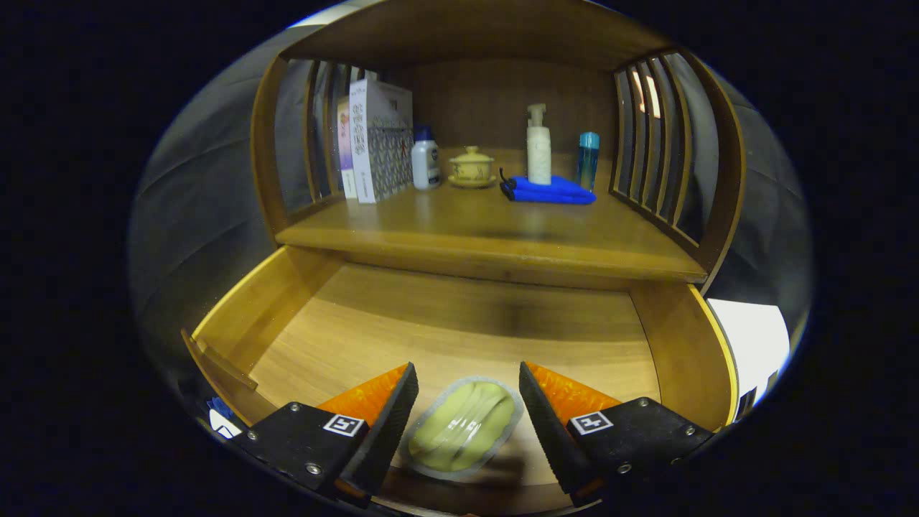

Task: Pull open the drawer, take out the items inside it, and place them on the countertop above the cabinet.

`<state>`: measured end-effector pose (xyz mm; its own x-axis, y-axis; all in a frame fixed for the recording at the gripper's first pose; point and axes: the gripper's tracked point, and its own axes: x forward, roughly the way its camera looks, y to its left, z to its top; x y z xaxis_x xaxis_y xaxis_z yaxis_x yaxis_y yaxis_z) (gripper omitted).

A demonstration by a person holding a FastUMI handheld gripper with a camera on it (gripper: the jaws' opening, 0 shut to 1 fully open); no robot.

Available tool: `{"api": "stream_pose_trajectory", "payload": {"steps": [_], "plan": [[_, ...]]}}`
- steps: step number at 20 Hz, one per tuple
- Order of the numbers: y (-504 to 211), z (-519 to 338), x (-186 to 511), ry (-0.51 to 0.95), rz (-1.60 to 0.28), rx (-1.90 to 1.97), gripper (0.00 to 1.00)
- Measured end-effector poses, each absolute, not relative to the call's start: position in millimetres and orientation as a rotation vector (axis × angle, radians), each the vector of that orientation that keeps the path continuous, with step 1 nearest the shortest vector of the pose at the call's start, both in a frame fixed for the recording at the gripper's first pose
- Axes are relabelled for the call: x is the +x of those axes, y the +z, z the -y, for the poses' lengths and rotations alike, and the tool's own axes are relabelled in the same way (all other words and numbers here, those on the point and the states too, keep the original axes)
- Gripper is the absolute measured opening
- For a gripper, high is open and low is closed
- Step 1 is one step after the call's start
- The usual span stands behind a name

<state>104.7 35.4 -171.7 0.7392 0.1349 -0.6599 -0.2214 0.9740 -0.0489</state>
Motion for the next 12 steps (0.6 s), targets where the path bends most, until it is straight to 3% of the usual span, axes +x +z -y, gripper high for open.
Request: {"api": "stream_pose_trajectory", "payload": {"steps": [4,12], "plan": [[-183.0,-33.0,105.5,0.191,-0.793,-0.075,0.83],[-197.5,-26.6,98.1,0.174,-0.883,-0.009,0.51]]}}
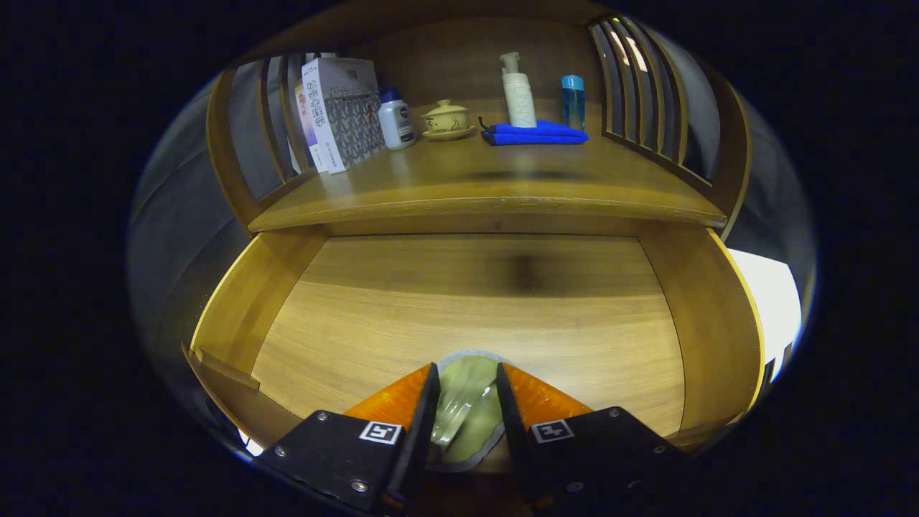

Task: Pull open the drawer, take out the items inside it, and place them on the countertop above the cabinet.

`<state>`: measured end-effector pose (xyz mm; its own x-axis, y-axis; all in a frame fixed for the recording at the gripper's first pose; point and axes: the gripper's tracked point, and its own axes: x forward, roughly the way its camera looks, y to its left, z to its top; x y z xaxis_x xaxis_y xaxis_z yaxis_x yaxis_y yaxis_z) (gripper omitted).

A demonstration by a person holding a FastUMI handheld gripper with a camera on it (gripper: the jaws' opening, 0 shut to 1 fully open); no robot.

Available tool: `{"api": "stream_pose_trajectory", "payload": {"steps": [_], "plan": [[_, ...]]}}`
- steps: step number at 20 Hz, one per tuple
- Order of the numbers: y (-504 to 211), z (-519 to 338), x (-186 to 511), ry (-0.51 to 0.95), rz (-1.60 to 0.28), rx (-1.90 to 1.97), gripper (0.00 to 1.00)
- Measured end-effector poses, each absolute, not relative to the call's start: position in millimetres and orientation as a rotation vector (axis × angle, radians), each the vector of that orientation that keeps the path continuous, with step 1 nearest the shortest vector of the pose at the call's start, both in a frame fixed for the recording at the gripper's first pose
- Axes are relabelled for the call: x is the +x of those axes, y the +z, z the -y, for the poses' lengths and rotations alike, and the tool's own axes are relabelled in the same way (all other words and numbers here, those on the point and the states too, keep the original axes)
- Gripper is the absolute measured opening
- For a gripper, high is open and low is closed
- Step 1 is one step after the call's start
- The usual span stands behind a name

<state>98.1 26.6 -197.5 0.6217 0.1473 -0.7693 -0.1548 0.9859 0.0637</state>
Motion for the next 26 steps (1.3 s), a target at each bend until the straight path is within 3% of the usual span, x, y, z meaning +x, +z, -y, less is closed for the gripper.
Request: {"api": "stream_pose_trajectory", "payload": {"steps": [6,9,11,26], "plan": [[-196.7,-26.4,95.9,0.173,-0.889,0.005,0.39],[-192.9,-27.1,95.3,0.177,-0.87,0.003,0.24],[-186.2,-27.6,95.2,0.189,-0.841,0.015,0.22],[-64.4,-33.5,142.8,0.206,-0.571,0.047,0.21]]}}
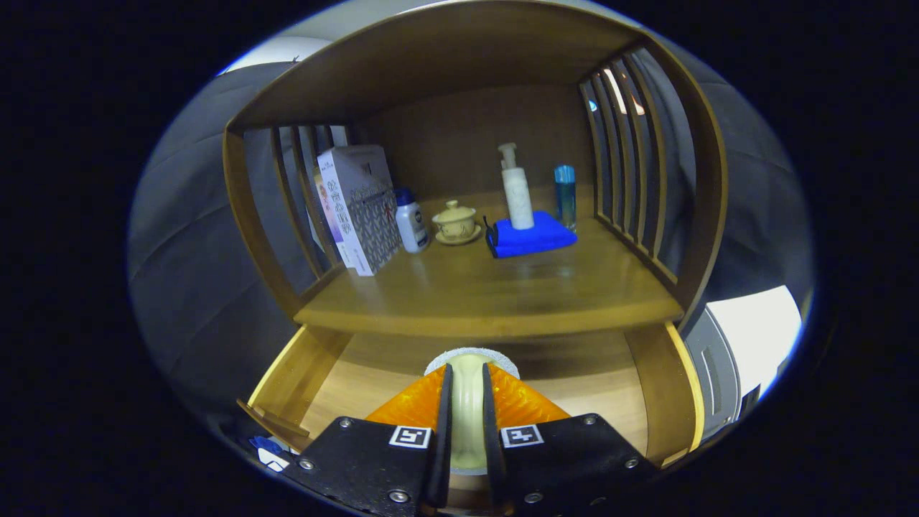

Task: Pull open the drawer, take out the items inside it, and place them on the countertop above the cabinet.

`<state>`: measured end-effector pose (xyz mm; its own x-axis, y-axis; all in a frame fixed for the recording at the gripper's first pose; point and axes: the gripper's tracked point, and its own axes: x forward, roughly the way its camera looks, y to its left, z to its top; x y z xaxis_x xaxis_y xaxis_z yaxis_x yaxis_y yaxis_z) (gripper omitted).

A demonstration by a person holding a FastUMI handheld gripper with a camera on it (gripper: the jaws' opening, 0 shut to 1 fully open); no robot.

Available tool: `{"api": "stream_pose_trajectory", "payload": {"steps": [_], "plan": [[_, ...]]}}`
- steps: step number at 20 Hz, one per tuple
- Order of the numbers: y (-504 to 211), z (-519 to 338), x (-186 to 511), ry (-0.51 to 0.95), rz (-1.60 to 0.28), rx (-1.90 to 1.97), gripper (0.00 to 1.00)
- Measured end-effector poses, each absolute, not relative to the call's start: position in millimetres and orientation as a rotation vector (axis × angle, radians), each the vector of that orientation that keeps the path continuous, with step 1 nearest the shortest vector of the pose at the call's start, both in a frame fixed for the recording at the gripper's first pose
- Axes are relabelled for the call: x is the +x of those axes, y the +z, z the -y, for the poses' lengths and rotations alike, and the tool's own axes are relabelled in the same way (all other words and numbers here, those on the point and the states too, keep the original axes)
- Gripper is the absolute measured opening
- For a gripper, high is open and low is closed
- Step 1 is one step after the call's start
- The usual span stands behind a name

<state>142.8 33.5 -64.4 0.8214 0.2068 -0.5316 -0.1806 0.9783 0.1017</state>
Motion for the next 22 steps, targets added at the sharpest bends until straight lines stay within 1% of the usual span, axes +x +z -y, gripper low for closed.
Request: {"api": "stream_pose_trajectory", "payload": {"steps": [6,10,13,17,19,22], "plan": [[-31.3,-40.7,190.0,0.167,-0.492,0.073,0.21],[-19.3,-36.5,228.4,0.112,-0.438,0.075,0.21],[-23.5,-30.6,255.5,0.075,-0.422,0.071,0.21],[-46.1,-24.0,281.7,0.032,-0.468,0.103,0.22],[-49.4,-23.9,293.7,0.025,-0.453,0.115,0.22],[-49.6,-24.4,305.2,0.023,-0.417,0.101,0.25]]}}
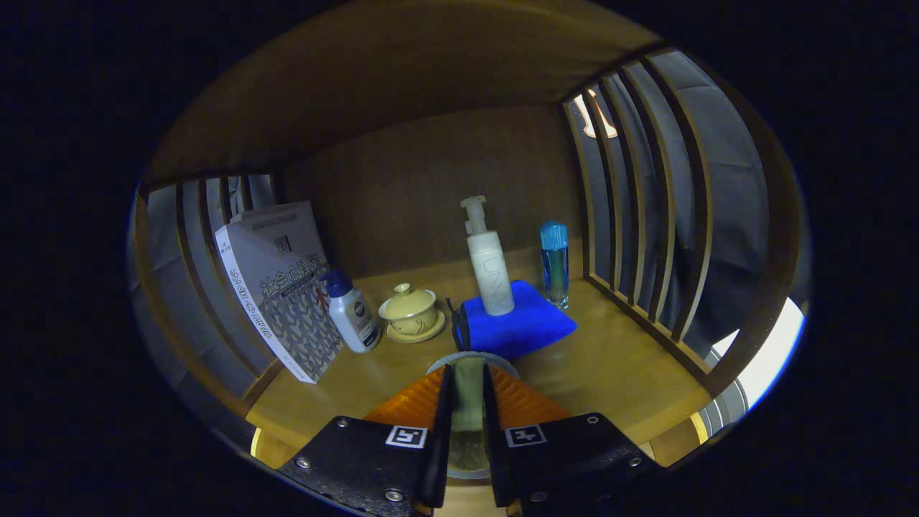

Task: Pull open the drawer, take out the items inside it, and place them on the countertop above the cabinet.

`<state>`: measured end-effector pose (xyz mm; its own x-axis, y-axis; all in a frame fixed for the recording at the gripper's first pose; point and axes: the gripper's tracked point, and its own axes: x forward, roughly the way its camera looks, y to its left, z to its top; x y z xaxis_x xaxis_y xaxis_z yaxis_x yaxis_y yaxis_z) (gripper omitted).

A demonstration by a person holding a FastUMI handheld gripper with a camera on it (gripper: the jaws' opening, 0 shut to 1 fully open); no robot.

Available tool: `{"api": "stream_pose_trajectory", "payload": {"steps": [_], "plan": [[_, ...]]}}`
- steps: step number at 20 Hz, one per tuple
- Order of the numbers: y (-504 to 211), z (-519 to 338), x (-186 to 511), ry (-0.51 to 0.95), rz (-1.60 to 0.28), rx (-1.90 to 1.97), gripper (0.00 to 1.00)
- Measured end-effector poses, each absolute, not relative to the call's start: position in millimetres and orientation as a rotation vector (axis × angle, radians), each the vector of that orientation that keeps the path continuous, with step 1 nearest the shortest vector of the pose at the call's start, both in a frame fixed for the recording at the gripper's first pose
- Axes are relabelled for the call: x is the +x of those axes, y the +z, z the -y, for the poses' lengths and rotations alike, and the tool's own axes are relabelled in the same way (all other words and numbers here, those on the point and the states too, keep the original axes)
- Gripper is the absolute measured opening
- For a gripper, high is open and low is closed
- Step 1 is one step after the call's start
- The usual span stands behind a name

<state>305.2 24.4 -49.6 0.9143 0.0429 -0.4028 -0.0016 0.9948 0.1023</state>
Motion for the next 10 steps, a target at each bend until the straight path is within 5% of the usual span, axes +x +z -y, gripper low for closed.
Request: {"api": "stream_pose_trajectory", "payload": {"steps": [1,6,10], "plan": [[-50.8,-26.8,303.0,0.027,-0.414,0.095,0.28],[-43.7,-22.3,296.2,0.005,-0.356,0.016,0.9],[-23.2,-29.9,268.8,0.031,-0.281,-0.019,0.94]]}}
